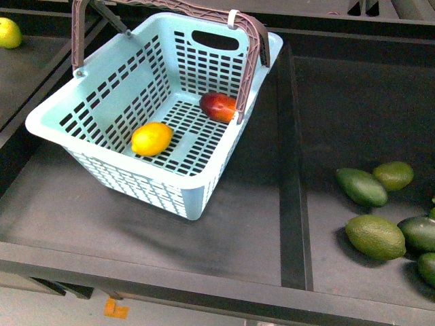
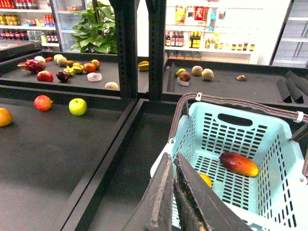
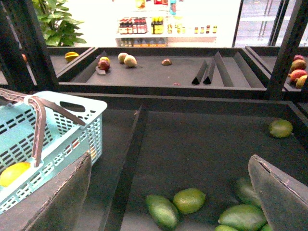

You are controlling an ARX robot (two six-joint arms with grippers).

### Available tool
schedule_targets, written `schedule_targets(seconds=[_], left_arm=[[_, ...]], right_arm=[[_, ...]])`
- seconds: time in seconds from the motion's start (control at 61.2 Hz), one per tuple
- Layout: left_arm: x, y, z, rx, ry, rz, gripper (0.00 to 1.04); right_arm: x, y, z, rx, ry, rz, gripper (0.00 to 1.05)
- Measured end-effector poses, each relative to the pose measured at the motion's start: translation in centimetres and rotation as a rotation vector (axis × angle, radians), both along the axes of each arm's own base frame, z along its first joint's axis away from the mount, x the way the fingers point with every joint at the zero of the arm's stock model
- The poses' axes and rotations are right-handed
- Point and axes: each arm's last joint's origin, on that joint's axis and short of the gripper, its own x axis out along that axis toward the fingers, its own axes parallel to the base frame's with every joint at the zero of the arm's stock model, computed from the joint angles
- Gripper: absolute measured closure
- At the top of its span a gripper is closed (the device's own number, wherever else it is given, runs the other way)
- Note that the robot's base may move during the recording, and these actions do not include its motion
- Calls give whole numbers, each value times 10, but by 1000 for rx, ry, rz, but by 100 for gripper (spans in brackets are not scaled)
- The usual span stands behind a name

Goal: Pick lemon and mango into basket

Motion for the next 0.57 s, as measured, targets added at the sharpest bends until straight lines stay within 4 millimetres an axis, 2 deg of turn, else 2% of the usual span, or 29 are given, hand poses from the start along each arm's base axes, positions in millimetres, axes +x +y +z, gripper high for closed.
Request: schedule_targets(seconds=[0.114,0.539,0.572], left_arm=[[0,0,0,-1,0,0,100],[0,0,0,0,0,0,10],[0,0,0,2,0,0,5]], right_arm=[[0,0,0,0,0,0,9],[0,0,0,0,0,0,9],[0,0,0,0,0,0,9]])
